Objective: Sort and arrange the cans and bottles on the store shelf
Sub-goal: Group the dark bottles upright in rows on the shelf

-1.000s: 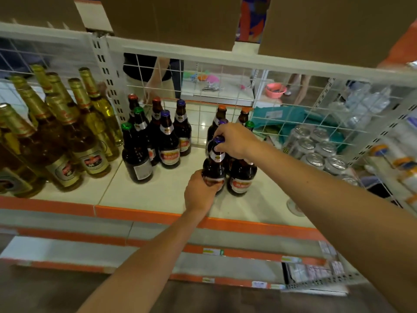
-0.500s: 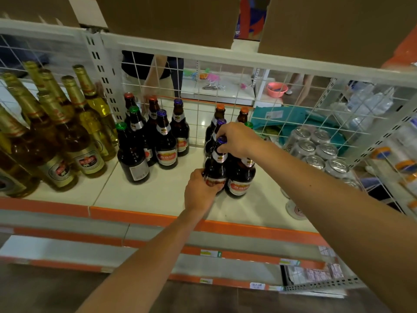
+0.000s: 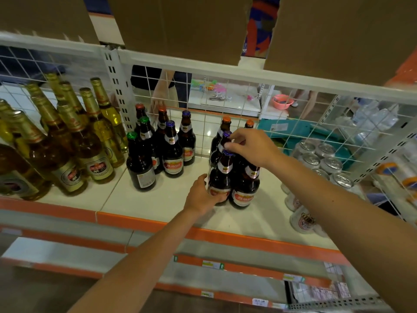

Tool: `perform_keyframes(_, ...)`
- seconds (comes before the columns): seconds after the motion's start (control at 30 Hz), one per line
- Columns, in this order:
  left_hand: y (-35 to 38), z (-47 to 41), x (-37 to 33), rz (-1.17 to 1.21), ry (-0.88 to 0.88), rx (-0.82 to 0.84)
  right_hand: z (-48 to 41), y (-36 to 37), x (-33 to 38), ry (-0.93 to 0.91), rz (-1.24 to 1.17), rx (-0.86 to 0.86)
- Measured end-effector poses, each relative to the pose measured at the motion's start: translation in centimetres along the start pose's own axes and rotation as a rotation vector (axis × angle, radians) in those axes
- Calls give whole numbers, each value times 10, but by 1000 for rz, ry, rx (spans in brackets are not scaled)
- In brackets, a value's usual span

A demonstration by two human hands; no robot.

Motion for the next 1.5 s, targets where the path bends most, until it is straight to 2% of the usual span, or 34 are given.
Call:
perform_keyframes(0.07,-14,-2,-6,-59,-5,36,1,-18,-9,20,-22,-90)
perform_keyframes(0.17,-41,-2,-24,-110,36,14,0,-33,-13,44,-19,-81)
perform_keyframes(0.33,-108,5,-58,-142,107,-174,-12,-37,18,4,-16,-41)
perform_keyframes(0.53,-179,-1,-81,-187,204,-360,-40,-6,54,-56,-24,34)
perform_keyframes(0.67,-207,-44,-99,-273,262,-377,-70,8,64,-39,6,42)
perform_keyframes(0.83,-208,-73,-117,-312,344,-291,-108,24,65,73,1,6)
perform_keyframes(0.9,-197,-62,-121,-242,466,-334,-123,33,67,115,1,-3)
perform_keyframes(0.97,-172,-51,-113,-120,524,-273,-137,43,68,138,-18,0)
perform_keyframes(1.07,-128,-57,-83,-46,364,-77,-156,55,72,145,-37,12)
perform_keyframes(1.13,-109,-67,-63,-49,234,-13,-165,61,73,149,-35,29)
perform_keyframes(1.3,-83,-84,-33,-74,33,30,-182,75,73,118,18,77)
perform_keyframes(1.5,-66,-99,-18,68,-101,9,-181,73,67,74,113,32)
Point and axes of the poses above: each hand's wrist, its own z-axis away from the middle knuckle, its own y-axis out of the palm, x = y × z, the point moved 6 cm from there along -z, towards the middle knuckle, and after that the axes turned 1 degree about -y, right-handed, at the moved point
